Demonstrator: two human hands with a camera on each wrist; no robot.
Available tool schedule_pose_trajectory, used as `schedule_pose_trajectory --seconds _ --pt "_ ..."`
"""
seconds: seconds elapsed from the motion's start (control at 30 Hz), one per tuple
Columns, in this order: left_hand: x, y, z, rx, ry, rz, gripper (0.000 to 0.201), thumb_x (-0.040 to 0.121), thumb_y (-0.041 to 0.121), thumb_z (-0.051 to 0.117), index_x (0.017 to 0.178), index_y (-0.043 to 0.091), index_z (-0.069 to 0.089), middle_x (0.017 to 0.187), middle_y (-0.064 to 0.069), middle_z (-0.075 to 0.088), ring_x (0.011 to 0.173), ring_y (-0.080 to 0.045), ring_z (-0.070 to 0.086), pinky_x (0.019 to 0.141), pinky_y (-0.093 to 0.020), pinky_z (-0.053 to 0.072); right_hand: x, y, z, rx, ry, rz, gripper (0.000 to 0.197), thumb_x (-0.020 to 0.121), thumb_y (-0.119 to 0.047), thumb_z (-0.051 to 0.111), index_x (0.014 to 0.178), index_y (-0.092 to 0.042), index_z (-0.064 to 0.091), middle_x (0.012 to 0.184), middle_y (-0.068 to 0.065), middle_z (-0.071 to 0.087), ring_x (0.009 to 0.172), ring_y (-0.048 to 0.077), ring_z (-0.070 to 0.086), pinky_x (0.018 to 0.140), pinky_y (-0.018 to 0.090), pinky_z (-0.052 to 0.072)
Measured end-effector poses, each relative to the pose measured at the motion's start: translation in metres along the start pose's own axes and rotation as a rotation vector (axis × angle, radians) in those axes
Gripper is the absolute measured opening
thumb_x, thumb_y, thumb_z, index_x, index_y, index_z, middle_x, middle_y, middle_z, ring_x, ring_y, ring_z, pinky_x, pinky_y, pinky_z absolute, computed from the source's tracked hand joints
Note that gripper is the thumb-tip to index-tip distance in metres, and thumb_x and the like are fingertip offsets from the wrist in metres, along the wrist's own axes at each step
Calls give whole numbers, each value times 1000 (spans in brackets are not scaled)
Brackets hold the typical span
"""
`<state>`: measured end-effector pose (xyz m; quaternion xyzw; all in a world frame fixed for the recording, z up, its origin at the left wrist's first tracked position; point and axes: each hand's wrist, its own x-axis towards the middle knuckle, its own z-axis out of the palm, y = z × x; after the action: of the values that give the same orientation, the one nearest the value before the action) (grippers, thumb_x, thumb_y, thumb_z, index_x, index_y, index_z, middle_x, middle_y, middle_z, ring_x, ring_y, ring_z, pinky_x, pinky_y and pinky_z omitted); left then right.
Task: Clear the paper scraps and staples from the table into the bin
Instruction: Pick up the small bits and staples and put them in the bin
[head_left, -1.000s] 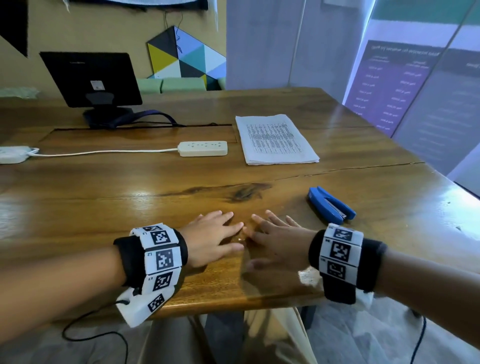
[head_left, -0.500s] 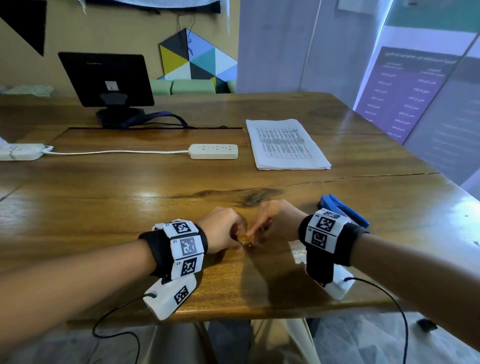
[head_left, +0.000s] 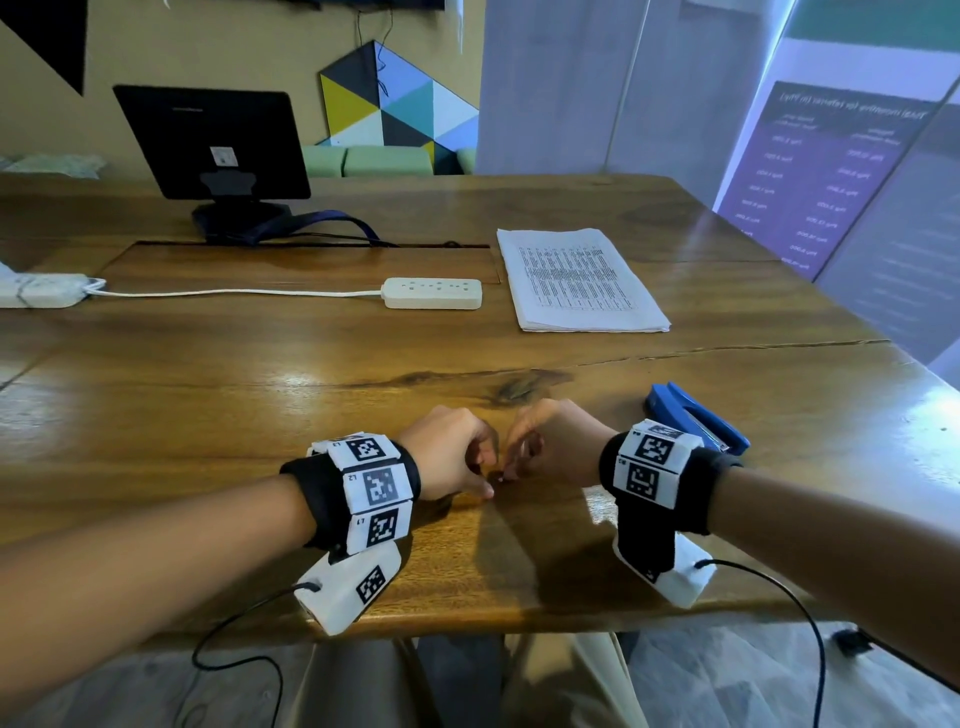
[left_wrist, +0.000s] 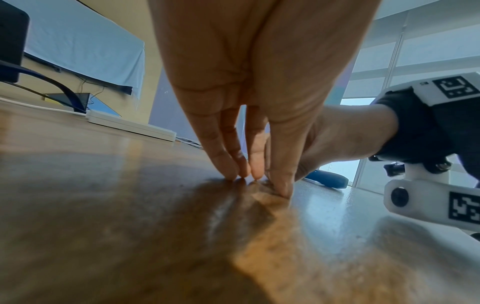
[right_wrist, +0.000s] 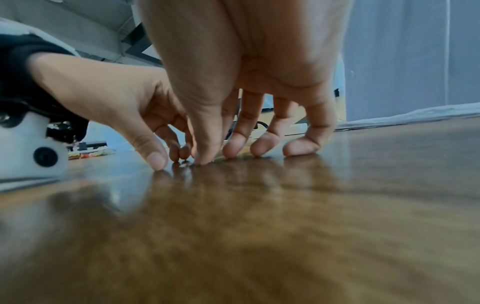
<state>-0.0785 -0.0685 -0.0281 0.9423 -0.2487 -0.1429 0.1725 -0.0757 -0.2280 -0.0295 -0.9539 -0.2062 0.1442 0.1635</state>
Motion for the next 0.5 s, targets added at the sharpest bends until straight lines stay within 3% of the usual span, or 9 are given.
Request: schedule_pose_trajectory --seconds 0.07,0.17,0.23,0.3,0.37,0.5 --pt "0 0 0 2 2 2 28 74 32 75 96 17 67 88 5 58 80 -12 51 66 -24 42 -3 1 4 -2 49 -31 14 80 -11 68 92 -15 74 96 1 65 83 12 56 78 23 46" --pt "0 0 0 10 5 14 26 75 32 75 94 15 67 85 6 56 78 -11 49 58 -21 36 -5 2 9 -49 24 -87 16 85 -6 61 97 -8 71 104 7 61 92 17 56 77 13 35" --pt "0 1 0 4 7 12 24 75 31 74 92 16 67 84 6 55 77 -10 48 56 -19 34 -4 -1 11 -91 0 -81 18 87 -5 57 100 -4 69 103 10 59 98 22 56 77 11 36" --pt "0 1 -1 2 6 9 22 76 30 74 91 16 67 85 6 56 78 -11 50 59 -22 35 -4 -3 12 -134 -17 -73 18 89 -7 54 100 -5 68 103 9 55 94 20 53 87 20 41" --pt "0 1 -1 -5 -2 2 20 76 30 74 90 17 67 85 5 57 78 -12 51 64 -24 37 -5 -4 12 -170 -39 -68 19 90 -8 51 98 -8 68 104 6 51 89 13 45 87 20 37" --pt "0 1 -1 -52 -4 -8 17 77 27 73 90 17 70 91 2 64 82 -14 56 68 -26 43 -8 -6 6 -207 -86 -26 24 94 -12 43 98 -11 66 102 4 51 101 19 49 96 28 38"
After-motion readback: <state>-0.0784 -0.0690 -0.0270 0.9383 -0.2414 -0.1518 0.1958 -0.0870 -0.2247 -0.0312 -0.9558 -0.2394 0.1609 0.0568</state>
